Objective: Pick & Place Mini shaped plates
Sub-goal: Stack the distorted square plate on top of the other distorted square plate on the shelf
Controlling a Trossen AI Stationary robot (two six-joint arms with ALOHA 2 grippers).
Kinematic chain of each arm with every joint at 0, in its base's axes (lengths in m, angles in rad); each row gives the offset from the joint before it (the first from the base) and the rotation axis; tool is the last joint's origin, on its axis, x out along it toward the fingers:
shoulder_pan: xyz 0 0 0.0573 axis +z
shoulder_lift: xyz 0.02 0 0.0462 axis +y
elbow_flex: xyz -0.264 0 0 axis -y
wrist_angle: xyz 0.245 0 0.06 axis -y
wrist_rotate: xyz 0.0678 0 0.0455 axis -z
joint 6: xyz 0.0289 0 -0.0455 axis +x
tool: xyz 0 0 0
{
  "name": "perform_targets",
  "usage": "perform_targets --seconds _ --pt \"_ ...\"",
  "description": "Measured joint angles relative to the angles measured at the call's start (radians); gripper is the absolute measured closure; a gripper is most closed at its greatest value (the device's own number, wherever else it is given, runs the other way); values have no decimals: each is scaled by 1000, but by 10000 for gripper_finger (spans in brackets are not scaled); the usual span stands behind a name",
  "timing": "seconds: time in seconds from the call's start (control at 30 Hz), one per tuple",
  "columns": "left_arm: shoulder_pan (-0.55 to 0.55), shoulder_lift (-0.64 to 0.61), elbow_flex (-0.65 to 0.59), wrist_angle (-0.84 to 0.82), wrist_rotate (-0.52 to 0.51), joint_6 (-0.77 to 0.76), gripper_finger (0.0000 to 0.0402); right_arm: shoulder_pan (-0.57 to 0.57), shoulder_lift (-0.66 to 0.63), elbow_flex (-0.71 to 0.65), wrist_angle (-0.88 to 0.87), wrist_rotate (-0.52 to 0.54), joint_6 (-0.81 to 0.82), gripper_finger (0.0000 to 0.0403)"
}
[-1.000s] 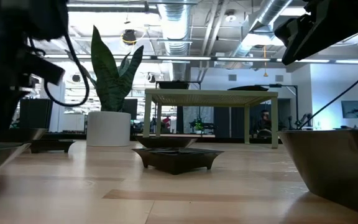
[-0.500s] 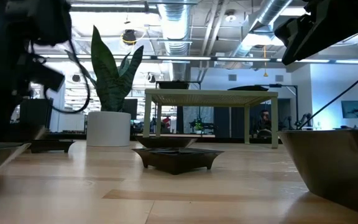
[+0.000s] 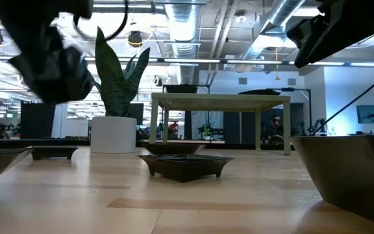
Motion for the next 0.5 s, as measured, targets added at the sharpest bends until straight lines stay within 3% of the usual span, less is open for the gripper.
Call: perform_targets --seconds 0.27,0.5 --pt "30 161 249 11 -48 340 398 -1 0 0 2 0 0 280" --pt "160 239 432 10 -147 675 393 0 0 0 8 0 0 280"
